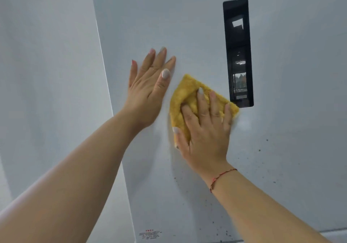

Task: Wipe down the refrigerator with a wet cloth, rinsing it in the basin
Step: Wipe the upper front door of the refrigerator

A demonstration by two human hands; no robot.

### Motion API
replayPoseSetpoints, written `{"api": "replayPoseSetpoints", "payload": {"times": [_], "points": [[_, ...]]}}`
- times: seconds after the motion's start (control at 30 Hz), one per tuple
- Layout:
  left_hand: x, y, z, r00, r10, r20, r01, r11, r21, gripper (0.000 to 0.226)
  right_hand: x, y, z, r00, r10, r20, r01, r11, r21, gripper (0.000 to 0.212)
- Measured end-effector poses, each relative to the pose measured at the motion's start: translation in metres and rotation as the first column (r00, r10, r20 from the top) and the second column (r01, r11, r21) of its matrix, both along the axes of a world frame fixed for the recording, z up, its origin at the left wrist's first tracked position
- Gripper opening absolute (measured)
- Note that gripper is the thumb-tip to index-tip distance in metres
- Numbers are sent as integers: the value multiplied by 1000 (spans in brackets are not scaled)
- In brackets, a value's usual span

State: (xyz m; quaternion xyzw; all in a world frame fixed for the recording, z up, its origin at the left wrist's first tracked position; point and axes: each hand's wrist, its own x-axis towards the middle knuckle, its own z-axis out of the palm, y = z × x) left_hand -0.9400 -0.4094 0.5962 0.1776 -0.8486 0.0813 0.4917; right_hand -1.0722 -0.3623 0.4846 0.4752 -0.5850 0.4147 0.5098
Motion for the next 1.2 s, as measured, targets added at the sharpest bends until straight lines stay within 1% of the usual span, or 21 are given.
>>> {"api": "replayPoseSetpoints", "payload": {"times": [0.17,0.23,0.3,0.37,0.43,0.5,0.6,0.7,0.8,0.87,0.97,1.07,1.13,1.2], "points": [[1,-3,-2,997,-66,-48,66,998,2,75,51,-24,-28,986,84,-144,-70,993,98,51],[1,-3,-2,995,-84,-59,84,996,-7,75,54,-28,-40,968,121,-220,-91,986,140,45],[1,-2,-3,996,-73,-54,71,997,-33,75,50,-28,-50,934,146,-327,-91,980,177,43],[0,-2,-5,1000,-11,-28,9,996,-90,73,40,-26,-54,902,160,-401,-85,977,197,45],[-1,-6,-8,996,94,-2,-93,980,-175,69,28,-21,-53,890,145,-433,-67,979,192,46],[-3,-11,-12,977,212,1,-204,941,-271,65,12,-12,-52,897,116,-426,-48,985,167,49],[-6,-17,-14,961,275,-37,-272,908,-319,60,-21,6,-50,923,52,-382,-12,994,105,52],[-7,-18,-15,950,308,-52,-307,891,-335,60,-59,26,-42,962,-35,-272,53,997,61,53],[-9,-19,-16,944,324,-63,-325,878,-350,60,-96,49,-34,994,-95,-57,100,991,94,58],[-10,-20,-17,932,357,-63,-355,862,-361,60,-119,63,-30,987,-121,107,110,988,111,67],[-13,-20,-18,917,394,-56,-385,844,-373,61,-147,82,-31,929,-135,345,120,991,66,79],[-13,-20,-17,916,400,-36,-383,841,-382,62,-155,89,-50,823,-37,567,107,990,-92,82],[-11,-18,-17,923,383,-25,-363,849,-384,63,-146,83,-65,737,39,675,136,970,-204,87],[-8,-16,-18,945,326,-12,-307,877,-369,63,-129,73,-76,664,93,741,177,944,-277,92]]}}
